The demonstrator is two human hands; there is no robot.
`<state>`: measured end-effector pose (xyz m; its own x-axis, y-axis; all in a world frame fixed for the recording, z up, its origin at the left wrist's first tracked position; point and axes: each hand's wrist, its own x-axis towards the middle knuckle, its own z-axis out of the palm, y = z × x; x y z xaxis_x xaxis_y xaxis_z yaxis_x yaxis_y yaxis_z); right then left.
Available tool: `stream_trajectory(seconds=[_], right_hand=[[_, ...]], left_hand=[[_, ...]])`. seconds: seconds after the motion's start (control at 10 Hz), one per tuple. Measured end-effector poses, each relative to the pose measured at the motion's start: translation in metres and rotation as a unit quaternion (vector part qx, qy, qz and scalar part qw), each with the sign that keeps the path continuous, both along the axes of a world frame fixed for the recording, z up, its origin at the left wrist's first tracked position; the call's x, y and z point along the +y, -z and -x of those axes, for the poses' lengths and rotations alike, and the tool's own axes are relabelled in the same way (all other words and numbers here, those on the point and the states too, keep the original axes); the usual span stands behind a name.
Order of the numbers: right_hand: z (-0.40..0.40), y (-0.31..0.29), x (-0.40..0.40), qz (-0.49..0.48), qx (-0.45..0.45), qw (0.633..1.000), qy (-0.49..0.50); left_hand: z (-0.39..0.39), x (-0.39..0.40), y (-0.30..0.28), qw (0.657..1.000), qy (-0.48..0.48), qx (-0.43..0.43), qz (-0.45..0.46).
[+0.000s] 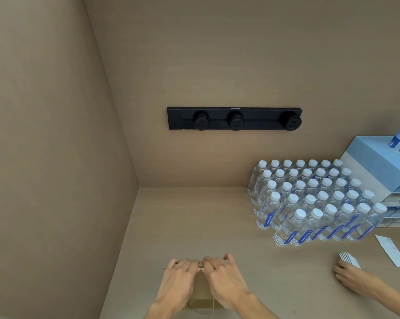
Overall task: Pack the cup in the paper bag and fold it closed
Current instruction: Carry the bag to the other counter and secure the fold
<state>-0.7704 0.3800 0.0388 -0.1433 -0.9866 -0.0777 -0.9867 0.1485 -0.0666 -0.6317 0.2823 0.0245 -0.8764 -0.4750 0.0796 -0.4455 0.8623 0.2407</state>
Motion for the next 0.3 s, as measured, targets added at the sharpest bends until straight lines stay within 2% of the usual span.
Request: stream_trajectory(seconds=[0.2, 0.3], right_hand=[[-0.0010, -0.0089, 0.0059, 0.113, 0.034, 0.993, -0.006], [0.0039, -0.0106, 0.0052, 0.149, 0.024, 0.988, 0.015]], left_hand=[[0.0001, -0.0004, 0.0015, 0.998, -0.031, 0.040, 0.041], [0.0004, -0.0029, -0.0038, 0.998, -0.054, 0.036, 0.012]])
